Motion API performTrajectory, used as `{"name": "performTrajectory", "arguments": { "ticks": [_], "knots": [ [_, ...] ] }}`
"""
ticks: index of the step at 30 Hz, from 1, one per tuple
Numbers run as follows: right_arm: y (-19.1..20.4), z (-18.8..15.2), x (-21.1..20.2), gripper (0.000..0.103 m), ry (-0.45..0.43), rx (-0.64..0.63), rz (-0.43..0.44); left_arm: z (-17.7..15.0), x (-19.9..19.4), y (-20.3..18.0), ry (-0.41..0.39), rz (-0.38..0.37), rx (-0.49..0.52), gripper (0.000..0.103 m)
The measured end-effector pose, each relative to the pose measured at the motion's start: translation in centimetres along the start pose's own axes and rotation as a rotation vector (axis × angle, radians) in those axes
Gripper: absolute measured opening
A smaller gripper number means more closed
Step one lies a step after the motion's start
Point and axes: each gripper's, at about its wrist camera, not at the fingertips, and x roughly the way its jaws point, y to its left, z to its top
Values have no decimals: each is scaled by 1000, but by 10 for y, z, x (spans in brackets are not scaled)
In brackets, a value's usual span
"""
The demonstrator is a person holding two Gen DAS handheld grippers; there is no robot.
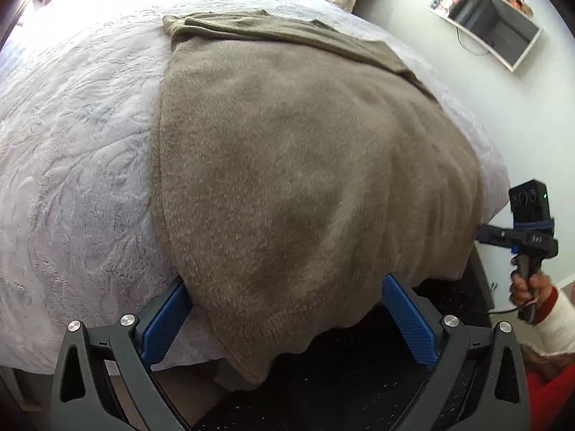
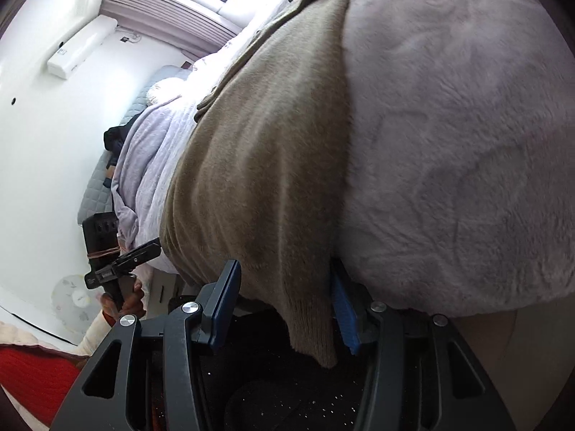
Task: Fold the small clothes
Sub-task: 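Grasp the sweater hem with the left gripper, then lift the hem with the left gripper and fold it toward the collar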
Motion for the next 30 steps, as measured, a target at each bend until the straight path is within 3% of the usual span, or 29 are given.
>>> {"name": "performTrajectory", "arguments": {
  "ticks": [4,8,11,12,13,14,15,17,22,30],
  "knots": [
    [4,2,7,55,13,-2,23,1,7,-12,9,29,43,102],
    [13,8,22,55,30,-3,73,4,3,-19,4,-75,15,102],
    [18,10,37,51,45,18,61,4,6,-25,14,-91,12,101],
    [19,11,40,42,46,23,57,3,9,-26,24,-83,9,93],
    [18,10,41,26,45,29,54,2,14,-27,42,-75,4,86],
    [17,10,42,19,40,44,59,-1,16,-27,60,-68,-3,67],
    [15,8,42,13,28,57,70,-4,19,-25,75,-61,-13,44],
    [16,4,40,12,2,72,103,-6,18,-18,90,-84,-44,18],
    [31,9,26,12,-69,88,270,2,-4,-15,16,-167,-94,18],
    [73,58,4,12,-192,13,442,50,-50,-22,-155,-249,-85,18]
  ]
}}
